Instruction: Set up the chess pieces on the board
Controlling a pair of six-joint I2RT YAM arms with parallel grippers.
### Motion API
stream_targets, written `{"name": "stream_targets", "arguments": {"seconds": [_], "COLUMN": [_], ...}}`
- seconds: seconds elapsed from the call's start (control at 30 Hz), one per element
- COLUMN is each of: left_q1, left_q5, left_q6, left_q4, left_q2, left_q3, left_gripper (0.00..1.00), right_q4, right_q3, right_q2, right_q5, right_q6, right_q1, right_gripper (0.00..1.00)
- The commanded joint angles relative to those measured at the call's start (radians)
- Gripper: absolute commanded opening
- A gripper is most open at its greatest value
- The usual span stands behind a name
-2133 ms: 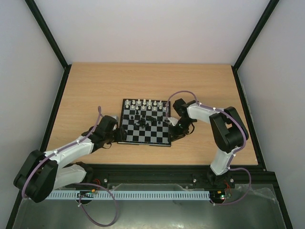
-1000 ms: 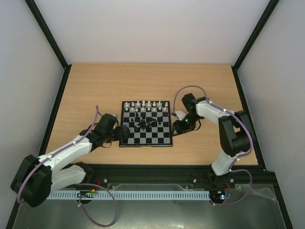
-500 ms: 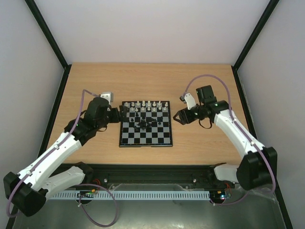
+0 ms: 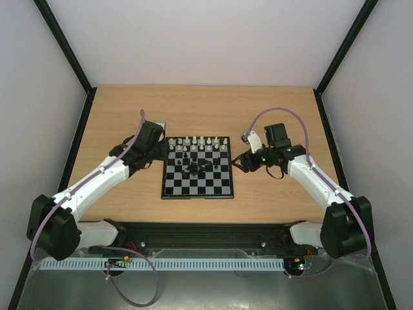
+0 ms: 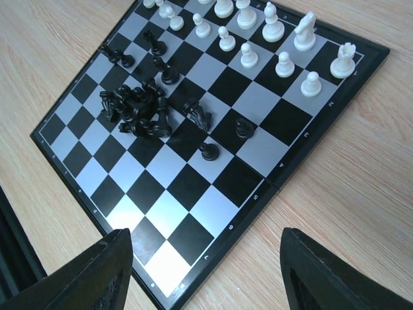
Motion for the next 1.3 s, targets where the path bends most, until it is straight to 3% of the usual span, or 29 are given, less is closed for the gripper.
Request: {"name": "stream_targets", "arguments": {"seconds": [0.0,0.43,1.27], "left_q1": [0.017,0.033,0.042], "left_q5": [0.185,0.270,0.240], "left_q6": [0.050,0.081,0.071], "left_q4": [0.016,-0.037,0.034], "left_q2": [0.038,0.308,0.393], "left_q3": [-0.015,0.050,0.043], "left_gripper": [0.23,0.28,0.20], "right_q4": [0.026,0.014,0.009], "right_q3": [-0.034,-0.083,-0.093], "right_q2": [-0.043,-0.113,-0.093], "right_q5": [0.040,0.065,0.081], "right_q6": [-0.026,-0.096,-0.114], "right_q1": [-0.003,-0.002,-0.003], "right_gripper": [0.64,0.64,0.64]}}
